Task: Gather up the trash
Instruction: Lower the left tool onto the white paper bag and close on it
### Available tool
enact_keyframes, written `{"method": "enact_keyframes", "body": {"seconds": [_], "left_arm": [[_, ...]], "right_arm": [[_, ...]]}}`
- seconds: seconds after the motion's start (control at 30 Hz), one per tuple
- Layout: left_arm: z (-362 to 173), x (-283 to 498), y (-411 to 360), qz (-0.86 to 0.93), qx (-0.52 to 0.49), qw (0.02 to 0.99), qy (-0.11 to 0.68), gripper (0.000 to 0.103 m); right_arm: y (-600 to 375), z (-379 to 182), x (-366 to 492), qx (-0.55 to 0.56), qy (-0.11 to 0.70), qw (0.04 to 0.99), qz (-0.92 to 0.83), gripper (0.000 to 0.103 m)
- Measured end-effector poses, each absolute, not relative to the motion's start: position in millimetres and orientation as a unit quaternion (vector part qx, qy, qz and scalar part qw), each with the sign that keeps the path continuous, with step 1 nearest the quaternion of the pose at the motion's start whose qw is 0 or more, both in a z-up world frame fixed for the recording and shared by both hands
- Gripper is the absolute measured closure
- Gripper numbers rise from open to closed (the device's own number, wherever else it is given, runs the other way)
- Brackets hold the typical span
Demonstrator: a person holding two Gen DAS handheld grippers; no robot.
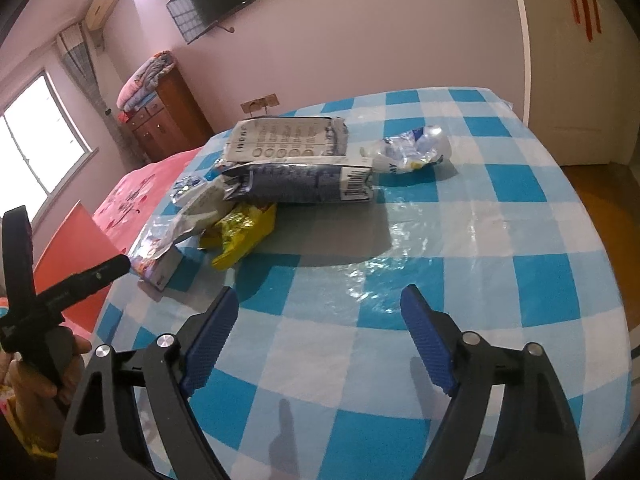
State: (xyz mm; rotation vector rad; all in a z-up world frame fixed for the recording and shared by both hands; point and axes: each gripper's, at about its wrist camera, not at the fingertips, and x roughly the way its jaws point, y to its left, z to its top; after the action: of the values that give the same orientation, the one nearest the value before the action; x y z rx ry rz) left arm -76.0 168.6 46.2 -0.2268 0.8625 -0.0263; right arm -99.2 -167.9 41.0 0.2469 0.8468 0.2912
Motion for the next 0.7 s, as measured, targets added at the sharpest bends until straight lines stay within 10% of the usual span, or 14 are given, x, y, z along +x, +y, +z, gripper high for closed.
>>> {"method": "enact_keyframes", "body": {"seconds": [0.7], "left_arm": [[42, -35, 198, 0.055, -0.227, 0.870, 0.434, 0.006]], "right_arm": [[-225, 44, -40, 0.154, 0.405, 0.898, 0.081, 0.014]]}}
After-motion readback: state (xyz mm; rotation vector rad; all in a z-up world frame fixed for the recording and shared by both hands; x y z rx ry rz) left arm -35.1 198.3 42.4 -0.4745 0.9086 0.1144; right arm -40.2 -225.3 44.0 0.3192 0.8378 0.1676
